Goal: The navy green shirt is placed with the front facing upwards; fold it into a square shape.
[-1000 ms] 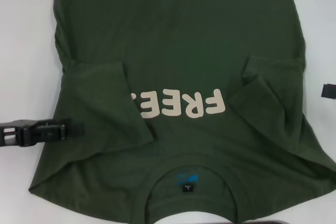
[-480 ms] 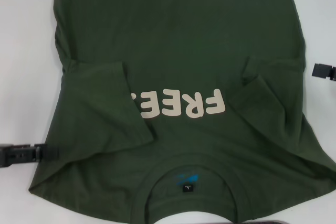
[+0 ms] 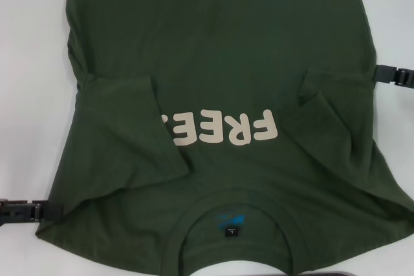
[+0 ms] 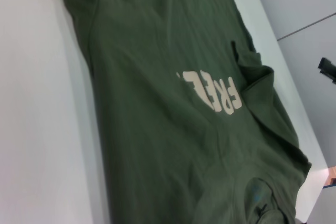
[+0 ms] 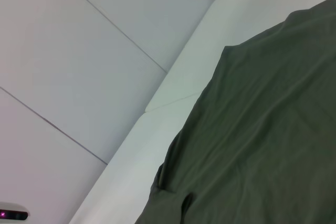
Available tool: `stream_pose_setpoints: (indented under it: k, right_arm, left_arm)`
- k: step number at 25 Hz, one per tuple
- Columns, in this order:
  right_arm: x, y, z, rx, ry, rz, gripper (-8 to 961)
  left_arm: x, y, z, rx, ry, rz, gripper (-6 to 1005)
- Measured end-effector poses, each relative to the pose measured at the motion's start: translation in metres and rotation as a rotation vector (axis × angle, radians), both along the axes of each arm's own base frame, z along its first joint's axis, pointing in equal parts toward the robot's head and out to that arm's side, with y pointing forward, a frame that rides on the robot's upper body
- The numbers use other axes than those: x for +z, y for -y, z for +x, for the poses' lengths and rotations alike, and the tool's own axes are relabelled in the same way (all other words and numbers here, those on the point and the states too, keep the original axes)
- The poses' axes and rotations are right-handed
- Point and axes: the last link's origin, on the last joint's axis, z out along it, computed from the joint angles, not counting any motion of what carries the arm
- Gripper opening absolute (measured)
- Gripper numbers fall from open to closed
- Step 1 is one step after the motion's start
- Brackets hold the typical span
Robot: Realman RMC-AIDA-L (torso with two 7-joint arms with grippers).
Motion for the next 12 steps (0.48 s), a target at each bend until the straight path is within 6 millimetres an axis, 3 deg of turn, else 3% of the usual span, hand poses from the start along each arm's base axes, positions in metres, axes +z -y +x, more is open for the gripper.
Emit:
stream_pose_setpoints:
  k: [12]
  right_arm:
    - [0.0003,-0.0023,-0.0018,0.006,-0.001,0.0,701]
  left_arm:
    - [0.0012,-0.0033,-0.0029,0.016,-0.047,-0.039,900]
